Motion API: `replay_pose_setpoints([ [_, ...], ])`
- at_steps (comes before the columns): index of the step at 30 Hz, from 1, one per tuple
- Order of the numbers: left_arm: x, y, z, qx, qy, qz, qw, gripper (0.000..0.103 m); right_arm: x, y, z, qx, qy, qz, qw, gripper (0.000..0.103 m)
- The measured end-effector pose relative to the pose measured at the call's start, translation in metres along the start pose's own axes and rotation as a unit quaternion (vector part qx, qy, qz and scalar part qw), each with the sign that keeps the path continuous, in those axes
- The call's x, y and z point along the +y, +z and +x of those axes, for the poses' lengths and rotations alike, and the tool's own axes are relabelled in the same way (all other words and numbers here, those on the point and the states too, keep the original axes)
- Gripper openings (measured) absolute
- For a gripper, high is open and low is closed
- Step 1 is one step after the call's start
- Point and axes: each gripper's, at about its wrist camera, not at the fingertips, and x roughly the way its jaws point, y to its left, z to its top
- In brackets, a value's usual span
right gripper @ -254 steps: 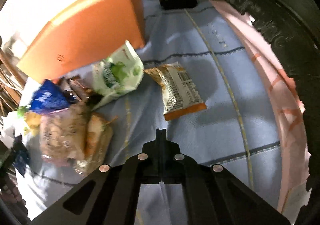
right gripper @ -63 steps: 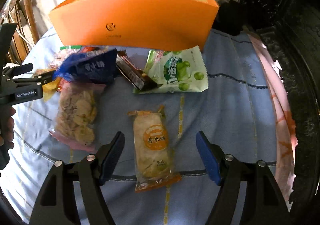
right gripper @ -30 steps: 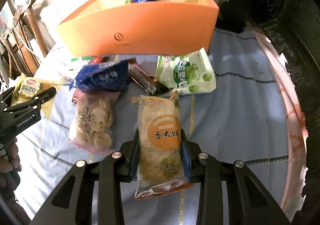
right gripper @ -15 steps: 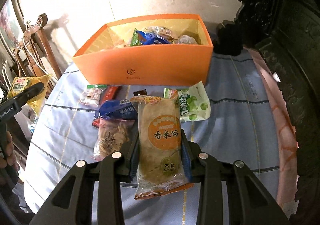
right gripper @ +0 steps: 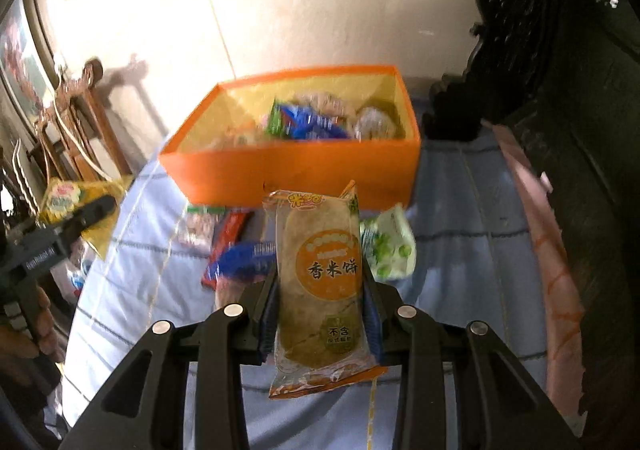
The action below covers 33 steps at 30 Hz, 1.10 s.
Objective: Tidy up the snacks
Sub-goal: 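Carry both packets over the orange box and open both tools, then grasp the clear cake packet with the left tool while the right tool grasps the green candy bag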
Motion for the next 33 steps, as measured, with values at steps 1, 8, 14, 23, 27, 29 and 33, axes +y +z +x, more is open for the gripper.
replay_pose_setpoints([
  [1,-0.001,0.007,-0.001,-0.006,-0.001,0.002,1.0000,0.061,-0.002,0.010,-0.004,-0.009,0.001,0.004,1.000,0.035],
  [8,-0.007,0.068,-0.002,-0.044,-0.013,0.014,0.9989,0.061,0.000,0.086,-0.032,-0.066,0.012,-0.002,0.998,0.035],
  [14,-0.020,0.136,0.007,-0.072,-0.014,0.035,0.9967,0.061,0.014,0.160,-0.041,-0.102,0.014,-0.045,0.994,0.035],
  [23,-0.025,0.169,0.098,0.005,0.039,0.034,0.9987,0.097,0.007,0.209,0.028,-0.043,-0.009,-0.037,0.998,0.078],
  [27,0.004,0.119,0.113,0.044,0.058,0.012,0.9973,0.097,0.000,0.163,0.041,-0.022,-0.036,-0.077,0.996,0.078],
  [29,0.017,0.092,0.115,0.055,0.060,0.002,0.9967,0.097,-0.015,0.126,0.048,-0.006,-0.048,-0.073,0.996,0.078],
  [33,0.041,0.033,0.118,0.086,0.071,-0.026,0.9934,0.097,-0.050,0.066,0.071,0.037,-0.058,-0.006,0.998,0.078],
])
